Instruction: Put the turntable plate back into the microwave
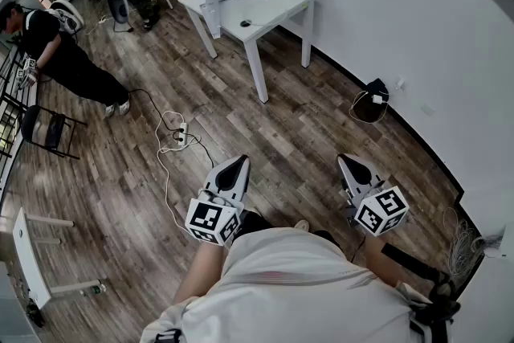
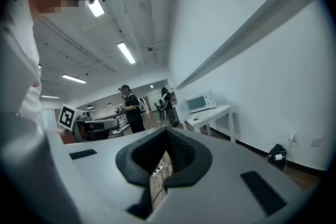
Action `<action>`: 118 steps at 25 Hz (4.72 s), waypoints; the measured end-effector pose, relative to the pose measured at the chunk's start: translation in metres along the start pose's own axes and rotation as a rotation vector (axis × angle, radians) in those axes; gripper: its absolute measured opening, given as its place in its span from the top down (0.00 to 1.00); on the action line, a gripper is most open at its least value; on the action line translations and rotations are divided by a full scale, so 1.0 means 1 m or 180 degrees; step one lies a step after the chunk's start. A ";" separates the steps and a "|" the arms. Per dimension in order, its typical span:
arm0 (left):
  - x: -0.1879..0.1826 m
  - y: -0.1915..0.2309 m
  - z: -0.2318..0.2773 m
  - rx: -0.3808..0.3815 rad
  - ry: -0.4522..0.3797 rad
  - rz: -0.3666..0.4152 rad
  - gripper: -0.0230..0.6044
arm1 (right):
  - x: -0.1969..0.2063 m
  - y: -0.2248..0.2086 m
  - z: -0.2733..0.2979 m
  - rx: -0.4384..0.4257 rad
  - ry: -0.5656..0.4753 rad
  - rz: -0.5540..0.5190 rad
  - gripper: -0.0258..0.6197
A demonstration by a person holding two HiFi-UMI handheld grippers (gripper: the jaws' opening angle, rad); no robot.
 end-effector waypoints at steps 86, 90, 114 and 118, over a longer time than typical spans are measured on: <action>-0.099 0.394 0.529 -0.0930 -0.0244 -0.0268 0.95 | -0.204 -0.367 0.625 -0.1343 0.0403 -0.0348 0.96; -0.097 0.417 0.520 -0.0944 -0.0216 -0.0226 0.95 | -0.207 -0.346 0.651 -0.1329 0.0381 -0.0439 0.96; -0.050 0.452 0.588 -0.1485 0.0051 -0.0773 0.95 | -0.173 -0.403 0.770 -0.1681 0.1055 -0.0190 0.95; -0.029 0.455 0.612 -0.1385 -0.0027 -0.0952 0.95 | -0.150 -0.414 0.786 -0.1688 0.1258 -0.0165 0.95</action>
Point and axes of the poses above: the fingertips, and each gripper's own axes: z forward along the fingers, y to its left, x out of its underside, the point moved 7 cm from there along -z, backward along the fingers, and after that the axes turned 8 degrees about x, right-handed, at the moved point
